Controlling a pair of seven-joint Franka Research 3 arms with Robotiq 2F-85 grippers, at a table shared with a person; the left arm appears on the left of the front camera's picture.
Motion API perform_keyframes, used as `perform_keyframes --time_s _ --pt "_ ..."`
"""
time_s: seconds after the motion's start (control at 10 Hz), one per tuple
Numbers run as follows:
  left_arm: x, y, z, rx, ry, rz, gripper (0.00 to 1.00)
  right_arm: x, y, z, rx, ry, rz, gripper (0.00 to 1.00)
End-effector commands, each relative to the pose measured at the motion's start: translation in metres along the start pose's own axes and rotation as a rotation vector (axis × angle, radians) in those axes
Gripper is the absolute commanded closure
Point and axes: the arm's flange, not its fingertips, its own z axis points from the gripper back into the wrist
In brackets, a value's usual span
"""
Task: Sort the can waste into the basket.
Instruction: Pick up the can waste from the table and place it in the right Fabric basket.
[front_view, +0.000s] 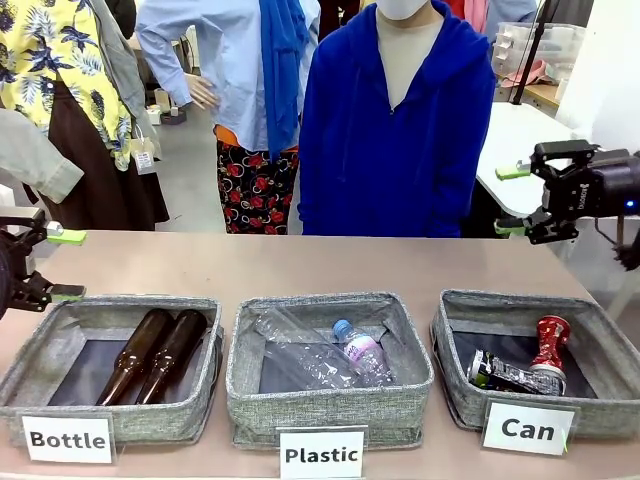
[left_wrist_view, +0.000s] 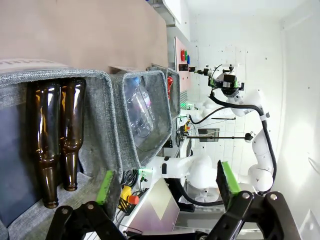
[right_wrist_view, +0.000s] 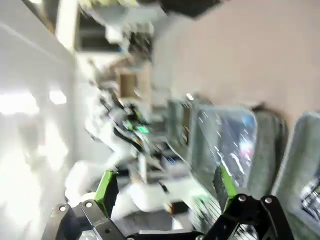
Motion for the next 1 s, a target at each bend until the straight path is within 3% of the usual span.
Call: perform_keyframes --time_s 0.0,0.1,0.2,0.9 --pt "0.0 -0.002 0.0 -0.012 -0.005 0.009 0.0 -0.008 -0.006 -0.015 0.162 -0.187 0.003 0.0" --pt "0.0 -0.002 0.0 -0.012 -0.005 0.009 0.0 -0.001 -0.012 -0.017 0.121 -0.187 -0.013 0.0" --pt "0.0 -0.002 0.0 -0.012 -0.005 0.009 0.0 0.0 -0.007 0.001 0.091 -0.099 -0.048 0.0" --pt "0.0 -0.002 0.0 -0.012 -0.005 0.009 0.0 0.0 -0.007 0.001 0.091 -0.099 -0.048 0.0"
